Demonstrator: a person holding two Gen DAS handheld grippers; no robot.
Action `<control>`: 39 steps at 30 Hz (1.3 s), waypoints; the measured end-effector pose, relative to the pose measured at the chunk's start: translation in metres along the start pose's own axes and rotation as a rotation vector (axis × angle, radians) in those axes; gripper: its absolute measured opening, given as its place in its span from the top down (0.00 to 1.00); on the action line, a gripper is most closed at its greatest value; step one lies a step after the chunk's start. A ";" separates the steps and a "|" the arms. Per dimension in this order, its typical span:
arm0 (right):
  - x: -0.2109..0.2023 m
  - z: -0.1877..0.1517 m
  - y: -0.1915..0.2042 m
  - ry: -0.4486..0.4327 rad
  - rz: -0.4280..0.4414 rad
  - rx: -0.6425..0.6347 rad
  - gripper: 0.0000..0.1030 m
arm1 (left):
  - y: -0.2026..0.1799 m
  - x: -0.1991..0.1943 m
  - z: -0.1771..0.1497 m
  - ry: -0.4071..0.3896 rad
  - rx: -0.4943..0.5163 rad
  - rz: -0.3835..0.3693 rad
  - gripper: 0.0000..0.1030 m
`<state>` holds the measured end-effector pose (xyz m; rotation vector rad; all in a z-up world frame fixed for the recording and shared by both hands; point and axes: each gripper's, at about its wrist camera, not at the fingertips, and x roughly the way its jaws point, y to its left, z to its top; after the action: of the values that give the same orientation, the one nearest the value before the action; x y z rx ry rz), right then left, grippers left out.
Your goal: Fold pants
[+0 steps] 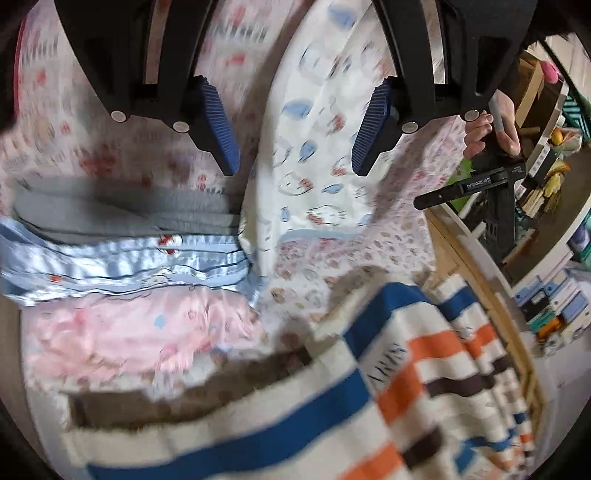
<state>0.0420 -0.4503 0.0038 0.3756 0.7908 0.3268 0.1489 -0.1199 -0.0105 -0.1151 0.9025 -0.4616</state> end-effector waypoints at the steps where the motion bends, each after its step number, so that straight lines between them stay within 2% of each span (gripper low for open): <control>1: 0.012 0.007 -0.004 0.023 -0.013 0.004 0.37 | 0.001 0.012 0.006 0.031 -0.003 -0.011 0.33; 3: 0.038 0.022 -0.012 0.087 -0.004 0.013 0.37 | 0.001 0.031 0.014 0.071 0.005 0.000 0.33; 8: 0.078 0.035 -0.025 0.164 -0.002 0.040 0.37 | -0.006 0.061 0.024 0.115 0.041 0.010 0.34; 11: 0.097 0.033 -0.028 0.231 0.038 0.047 0.40 | -0.011 0.075 0.025 0.145 0.051 -0.033 0.41; 13: 0.107 0.034 -0.031 0.265 0.066 0.062 0.51 | -0.013 0.084 0.029 0.152 0.062 -0.034 0.46; 15: 0.112 0.038 -0.032 0.269 0.049 0.053 0.58 | -0.013 0.093 0.032 0.156 0.060 -0.032 0.49; 17: 0.119 0.044 -0.032 0.263 0.039 0.051 0.59 | -0.011 0.098 0.035 0.141 0.041 -0.042 0.55; 19: 0.123 0.049 -0.031 0.270 0.016 0.061 0.69 | -0.009 0.101 0.037 0.150 0.031 -0.087 0.87; 20: 0.124 0.049 -0.030 0.270 -0.009 0.051 0.74 | -0.009 0.102 0.037 0.151 0.025 -0.107 0.91; 21: 0.123 0.049 -0.029 0.270 -0.044 0.031 0.84 | -0.008 0.100 0.036 0.144 0.025 -0.114 0.92; 22: 0.120 0.047 -0.027 0.262 -0.046 0.019 0.86 | -0.010 0.096 0.035 0.127 0.034 -0.104 0.93; 24: 0.107 0.044 -0.021 0.234 -0.043 -0.017 0.91 | -0.016 0.081 0.032 0.072 0.080 -0.080 0.93; 25: 0.102 0.042 -0.016 0.227 -0.039 -0.046 0.97 | -0.019 0.073 0.031 0.049 0.107 -0.073 0.93; 27: 0.095 0.041 -0.009 0.221 -0.014 -0.071 0.97 | -0.024 0.061 0.030 0.025 0.138 -0.068 0.93; 29: 0.095 0.043 -0.002 0.227 -0.044 -0.079 0.97 | -0.026 0.056 0.032 0.022 0.145 -0.066 0.93; 32: 0.103 0.049 0.002 0.232 0.007 -0.079 0.97 | -0.028 0.058 0.037 0.032 0.146 -0.049 0.88; 35: 0.120 0.052 -0.004 0.254 -0.047 -0.044 0.96 | -0.023 0.070 0.038 0.064 0.132 -0.022 0.63; 36: 0.125 0.052 -0.004 0.259 -0.068 -0.040 0.96 | -0.019 0.074 0.037 0.074 0.117 -0.015 0.50; 39: 0.128 0.051 -0.011 0.253 -0.044 -0.001 0.96 | -0.006 0.089 0.035 0.109 0.065 -0.043 0.48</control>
<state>0.1655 -0.4164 -0.0481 0.3186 1.0449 0.3380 0.2208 -0.1665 -0.0519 -0.0502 0.9927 -0.5411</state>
